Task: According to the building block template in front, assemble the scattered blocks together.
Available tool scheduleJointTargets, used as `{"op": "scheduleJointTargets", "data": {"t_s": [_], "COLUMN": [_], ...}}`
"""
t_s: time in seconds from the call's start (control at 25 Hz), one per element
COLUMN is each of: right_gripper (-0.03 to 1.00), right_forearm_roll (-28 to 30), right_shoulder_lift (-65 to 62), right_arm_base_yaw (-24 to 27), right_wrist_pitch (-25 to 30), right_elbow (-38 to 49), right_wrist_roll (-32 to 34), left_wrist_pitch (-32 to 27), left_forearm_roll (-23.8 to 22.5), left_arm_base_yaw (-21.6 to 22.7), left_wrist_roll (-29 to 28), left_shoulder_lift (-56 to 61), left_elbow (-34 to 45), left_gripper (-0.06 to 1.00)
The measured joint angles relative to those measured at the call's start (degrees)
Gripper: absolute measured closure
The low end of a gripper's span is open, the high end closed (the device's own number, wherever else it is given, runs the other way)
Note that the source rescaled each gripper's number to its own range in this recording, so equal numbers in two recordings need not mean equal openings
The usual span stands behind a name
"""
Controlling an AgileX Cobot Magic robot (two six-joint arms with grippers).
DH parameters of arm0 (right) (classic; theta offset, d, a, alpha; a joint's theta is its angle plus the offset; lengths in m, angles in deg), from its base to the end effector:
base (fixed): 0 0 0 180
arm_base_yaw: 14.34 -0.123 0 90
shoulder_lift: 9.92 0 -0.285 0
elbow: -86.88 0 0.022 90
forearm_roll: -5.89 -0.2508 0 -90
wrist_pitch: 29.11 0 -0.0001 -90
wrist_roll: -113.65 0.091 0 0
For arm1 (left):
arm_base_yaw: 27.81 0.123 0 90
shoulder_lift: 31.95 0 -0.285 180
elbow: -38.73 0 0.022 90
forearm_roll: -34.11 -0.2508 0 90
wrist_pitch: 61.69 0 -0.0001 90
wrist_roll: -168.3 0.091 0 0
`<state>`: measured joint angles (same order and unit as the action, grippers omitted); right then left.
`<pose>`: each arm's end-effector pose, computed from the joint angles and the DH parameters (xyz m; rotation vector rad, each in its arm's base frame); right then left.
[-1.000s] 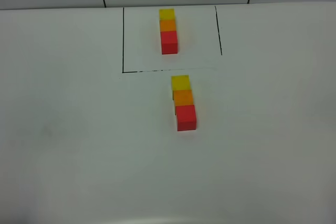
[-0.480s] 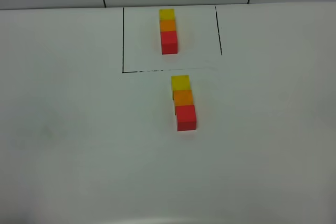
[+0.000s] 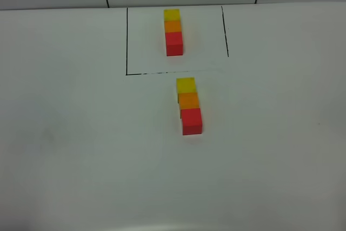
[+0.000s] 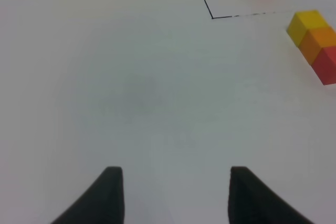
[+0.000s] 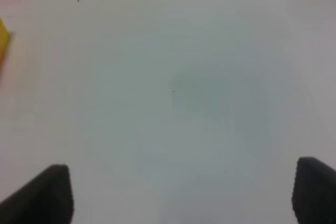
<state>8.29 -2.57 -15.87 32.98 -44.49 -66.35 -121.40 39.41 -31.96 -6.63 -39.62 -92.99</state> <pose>-0.0068 -0.0036 0.2752 -0.0248 2.0600 -0.0337 -0.0057 -0.0069 0.2805 0.1657 2.0099 -0.1000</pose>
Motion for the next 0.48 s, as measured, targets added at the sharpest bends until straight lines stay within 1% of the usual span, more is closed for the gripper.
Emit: {"op": "scheduleJointTargets", "data": {"t_s": [0.48], "right_gripper": [0.26], "right_forearm_roll": [0.0], "right_shoulder_lift": [0.0], "right_arm_base_yaw": [0.0], "right_wrist_pitch": [0.0], "right_elbow": [0.0], "right_wrist_roll": [0.0], "left_wrist_pitch": [0.0], "left_forearm_roll": [0.0], "left_arm_base_yaw": [0.0], "left_wrist_roll": [0.0], "left_shoulder_lift": [0.0], "left_elbow": [0.0], "left_gripper": [0.91]}}
